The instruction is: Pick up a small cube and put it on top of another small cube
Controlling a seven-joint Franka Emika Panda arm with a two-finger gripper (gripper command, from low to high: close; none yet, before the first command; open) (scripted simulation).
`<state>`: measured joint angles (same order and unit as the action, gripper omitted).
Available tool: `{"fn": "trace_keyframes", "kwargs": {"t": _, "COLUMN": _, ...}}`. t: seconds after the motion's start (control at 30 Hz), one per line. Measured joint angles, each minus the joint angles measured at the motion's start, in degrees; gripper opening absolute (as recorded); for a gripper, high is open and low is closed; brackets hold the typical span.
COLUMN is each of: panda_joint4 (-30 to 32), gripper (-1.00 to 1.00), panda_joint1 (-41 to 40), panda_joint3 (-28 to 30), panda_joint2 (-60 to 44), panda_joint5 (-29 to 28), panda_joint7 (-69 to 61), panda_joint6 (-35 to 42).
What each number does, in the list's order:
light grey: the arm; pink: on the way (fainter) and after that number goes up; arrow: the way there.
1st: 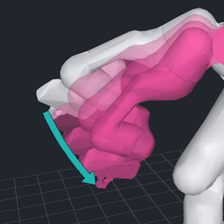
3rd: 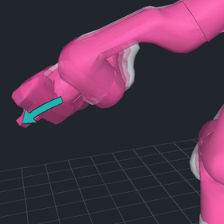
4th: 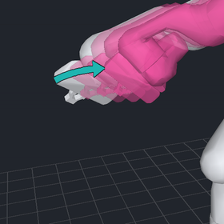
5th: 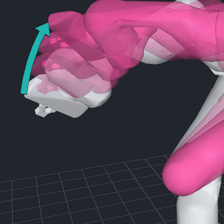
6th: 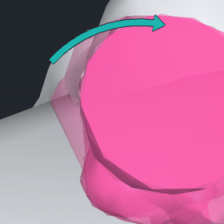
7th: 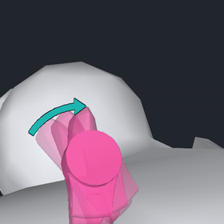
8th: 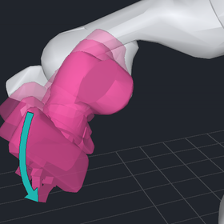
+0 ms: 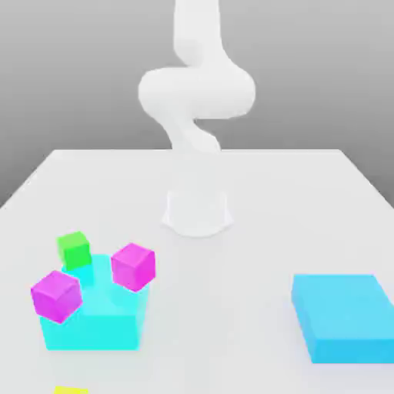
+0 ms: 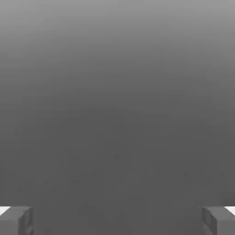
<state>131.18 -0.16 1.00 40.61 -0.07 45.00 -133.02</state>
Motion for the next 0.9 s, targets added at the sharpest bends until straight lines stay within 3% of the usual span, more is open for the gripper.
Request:
{"fn": "trace_keyframes", "kwargs": {"t": 0.57, "panda_joint4": -4.1, "gripper": 0.0, "panda_joint1": -2.2, "panda_joint3": 7.1, "panda_joint2": -35.6, "panda_joint5": 3.1, "panda_joint7": -8.3, "panda_joint6": -8.5}}
{"fn": "trace_keyframes", "kwargs": {"t": 0.9, "panda_joint4": -6.5, "gripper": 0.0, "panda_joint1": -6.4, "panda_joint3": 8.0, "panda_joint2": -56.5, "panda_joint5": 6.6, "panda_joint7": -14.3, "panda_joint6": -13.3}}
